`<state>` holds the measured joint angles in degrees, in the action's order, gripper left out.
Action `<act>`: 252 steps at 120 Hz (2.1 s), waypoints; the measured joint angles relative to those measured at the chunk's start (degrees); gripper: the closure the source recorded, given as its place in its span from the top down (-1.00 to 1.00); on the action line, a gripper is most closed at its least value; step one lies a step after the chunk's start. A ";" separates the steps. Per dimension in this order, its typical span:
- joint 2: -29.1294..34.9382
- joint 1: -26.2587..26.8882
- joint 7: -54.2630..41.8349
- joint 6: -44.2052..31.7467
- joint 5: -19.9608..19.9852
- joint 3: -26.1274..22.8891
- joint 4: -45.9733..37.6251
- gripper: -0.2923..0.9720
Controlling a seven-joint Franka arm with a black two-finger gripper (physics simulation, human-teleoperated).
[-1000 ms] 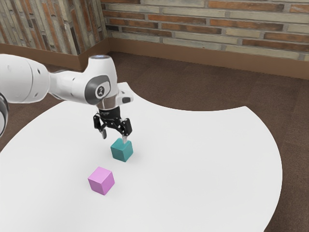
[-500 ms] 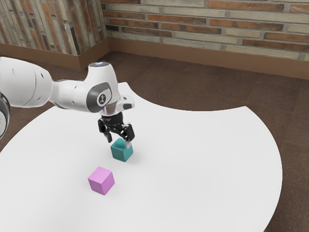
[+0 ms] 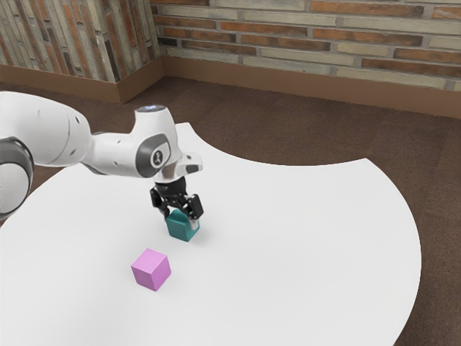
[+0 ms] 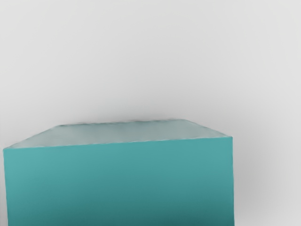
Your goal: Pick up the blue block with one arm, and put the blue block on the pink block with one arm
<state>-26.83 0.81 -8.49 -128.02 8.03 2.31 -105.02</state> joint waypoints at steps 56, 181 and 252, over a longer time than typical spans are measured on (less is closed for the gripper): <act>-1.35 -0.23 -1.53 -0.16 0.26 0.16 1.32 0.11; 29.88 -1.06 9.19 -0.33 -2.66 -1.72 -30.76 -0.14; 33.92 -0.89 8.77 0.41 -4.33 -4.10 -27.97 0.44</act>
<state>7.09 -0.08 0.28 -127.61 3.70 -1.80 -132.99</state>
